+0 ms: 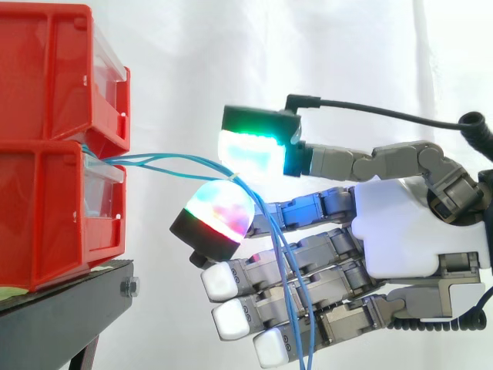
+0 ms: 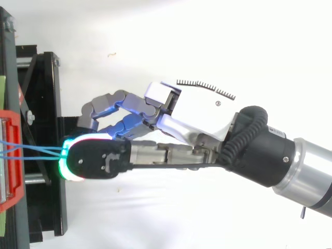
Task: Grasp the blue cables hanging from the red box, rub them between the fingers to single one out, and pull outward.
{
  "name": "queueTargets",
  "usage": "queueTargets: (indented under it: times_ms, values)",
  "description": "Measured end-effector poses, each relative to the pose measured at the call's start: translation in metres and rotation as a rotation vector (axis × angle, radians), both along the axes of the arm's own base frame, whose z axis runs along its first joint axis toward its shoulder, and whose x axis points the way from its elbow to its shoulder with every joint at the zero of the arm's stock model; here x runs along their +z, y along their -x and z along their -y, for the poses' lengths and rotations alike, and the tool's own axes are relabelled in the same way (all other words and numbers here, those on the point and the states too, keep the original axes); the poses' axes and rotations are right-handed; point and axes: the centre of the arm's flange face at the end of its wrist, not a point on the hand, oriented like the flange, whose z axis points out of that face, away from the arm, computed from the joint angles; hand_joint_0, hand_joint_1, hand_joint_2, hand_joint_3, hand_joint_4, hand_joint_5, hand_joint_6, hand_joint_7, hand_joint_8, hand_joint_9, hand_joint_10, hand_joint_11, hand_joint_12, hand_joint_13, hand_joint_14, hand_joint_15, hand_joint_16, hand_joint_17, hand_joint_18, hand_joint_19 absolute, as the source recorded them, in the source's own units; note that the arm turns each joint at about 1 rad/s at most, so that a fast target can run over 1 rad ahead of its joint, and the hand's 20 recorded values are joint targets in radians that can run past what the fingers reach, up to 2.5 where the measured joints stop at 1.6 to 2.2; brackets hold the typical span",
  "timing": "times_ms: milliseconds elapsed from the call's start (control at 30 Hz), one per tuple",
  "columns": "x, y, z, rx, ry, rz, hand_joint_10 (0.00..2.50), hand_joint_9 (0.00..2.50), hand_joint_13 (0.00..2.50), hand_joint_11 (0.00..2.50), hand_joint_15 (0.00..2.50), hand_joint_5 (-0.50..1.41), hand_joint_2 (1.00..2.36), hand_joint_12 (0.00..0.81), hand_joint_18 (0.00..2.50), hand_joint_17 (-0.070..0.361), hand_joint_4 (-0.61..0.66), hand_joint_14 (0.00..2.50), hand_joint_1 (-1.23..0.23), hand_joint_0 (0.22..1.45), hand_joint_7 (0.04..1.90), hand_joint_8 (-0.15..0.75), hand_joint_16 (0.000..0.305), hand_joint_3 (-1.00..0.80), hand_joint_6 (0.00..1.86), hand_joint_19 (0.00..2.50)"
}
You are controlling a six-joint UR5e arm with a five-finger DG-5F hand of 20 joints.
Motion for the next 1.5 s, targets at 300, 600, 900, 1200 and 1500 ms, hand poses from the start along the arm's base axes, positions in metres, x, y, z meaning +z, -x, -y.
queueTargets:
  times_ms: [300,600,900,1200,1500]
  values:
    - [0.0002,0.0002,0.0000,0.000,0.001,-0.002,0.02,0.80,0.81,0.61,0.66,-0.20,1.02,0.394,0.63,0.114,0.17,0.02,-0.66,0.58,1.02,0.290,0.051,-0.19,0.90,0.69]
    - [0.0002,0.0002,0.0000,0.000,0.001,-0.002,0.01,0.76,0.80,0.62,0.65,-0.21,1.02,0.387,0.63,0.110,0.15,0.02,-0.73,0.61,1.00,0.279,0.049,-0.27,0.90,0.67]
    - [0.0001,0.0002,-0.0002,0.000,0.001,-0.002,0.01,0.74,0.78,0.64,0.65,-0.21,1.01,0.385,0.65,0.110,0.15,0.02,-0.85,0.66,0.99,0.271,0.049,-0.39,0.91,0.65]
    - [0.0000,0.0002,0.0000,0.000,0.001,-0.002,0.01,0.76,0.82,0.61,0.63,-0.21,1.00,0.382,0.71,0.109,0.15,0.02,-0.88,0.71,0.97,0.274,0.049,-0.45,0.91,0.62]
    - [0.0006,0.0000,0.0000,0.000,0.000,-0.001,0.01,0.80,0.82,0.61,0.65,-0.19,1.00,0.394,0.68,0.111,0.17,0.02,-0.71,0.60,0.99,0.288,0.049,-0.50,0.90,0.66]
